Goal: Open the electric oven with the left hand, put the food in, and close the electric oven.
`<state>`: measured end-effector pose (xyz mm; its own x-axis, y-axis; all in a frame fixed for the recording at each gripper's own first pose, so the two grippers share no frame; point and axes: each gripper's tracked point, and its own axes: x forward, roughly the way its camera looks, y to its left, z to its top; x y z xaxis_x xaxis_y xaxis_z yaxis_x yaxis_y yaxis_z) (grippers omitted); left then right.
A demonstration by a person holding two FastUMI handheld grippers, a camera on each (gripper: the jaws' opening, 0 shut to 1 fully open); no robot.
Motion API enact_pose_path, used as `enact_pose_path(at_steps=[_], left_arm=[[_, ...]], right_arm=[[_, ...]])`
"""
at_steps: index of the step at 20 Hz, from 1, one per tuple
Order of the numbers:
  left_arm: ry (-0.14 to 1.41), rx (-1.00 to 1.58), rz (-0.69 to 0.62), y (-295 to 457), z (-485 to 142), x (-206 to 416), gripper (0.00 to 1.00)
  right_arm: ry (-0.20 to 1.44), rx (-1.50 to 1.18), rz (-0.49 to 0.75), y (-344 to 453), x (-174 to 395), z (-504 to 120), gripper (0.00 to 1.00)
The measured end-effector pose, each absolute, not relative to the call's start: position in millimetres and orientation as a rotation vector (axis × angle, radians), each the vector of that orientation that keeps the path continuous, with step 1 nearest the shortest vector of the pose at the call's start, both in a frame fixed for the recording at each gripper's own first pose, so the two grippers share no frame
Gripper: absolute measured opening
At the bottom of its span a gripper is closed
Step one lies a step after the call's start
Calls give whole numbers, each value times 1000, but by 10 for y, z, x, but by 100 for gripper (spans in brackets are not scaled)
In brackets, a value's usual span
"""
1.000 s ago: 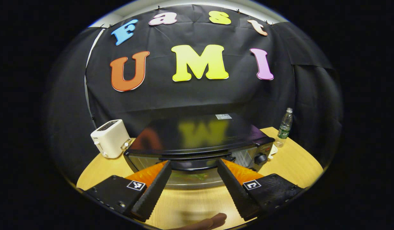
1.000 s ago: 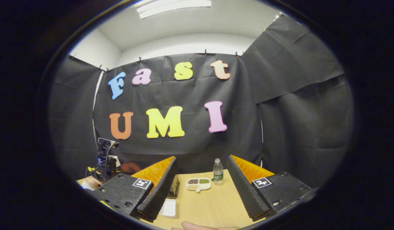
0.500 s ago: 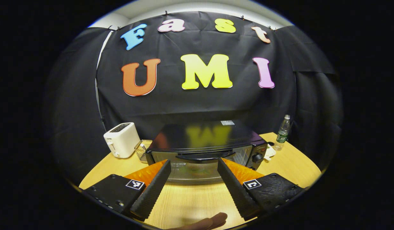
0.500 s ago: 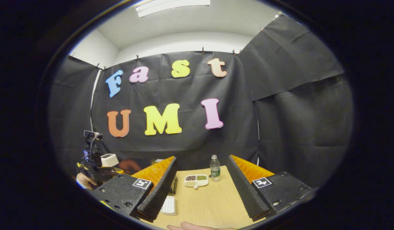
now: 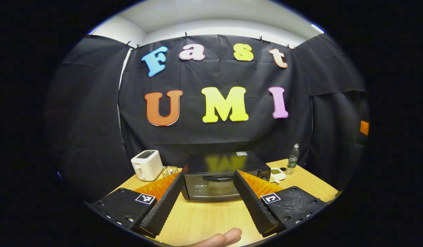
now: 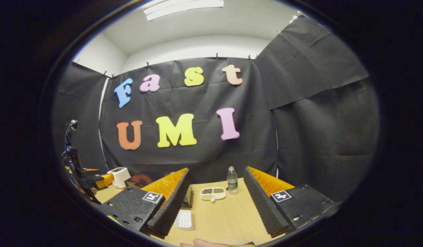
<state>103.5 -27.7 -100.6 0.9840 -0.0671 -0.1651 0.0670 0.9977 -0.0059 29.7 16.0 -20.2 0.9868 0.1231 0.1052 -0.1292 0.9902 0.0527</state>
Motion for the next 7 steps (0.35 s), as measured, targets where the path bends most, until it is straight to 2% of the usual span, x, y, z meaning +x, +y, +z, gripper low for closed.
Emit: enact_pose_path(at_steps=[7], left_arm=[[54,-30,-62,-213,-431,505,96]], right_arm=[[-120,34,123,232,168,-169,100]])
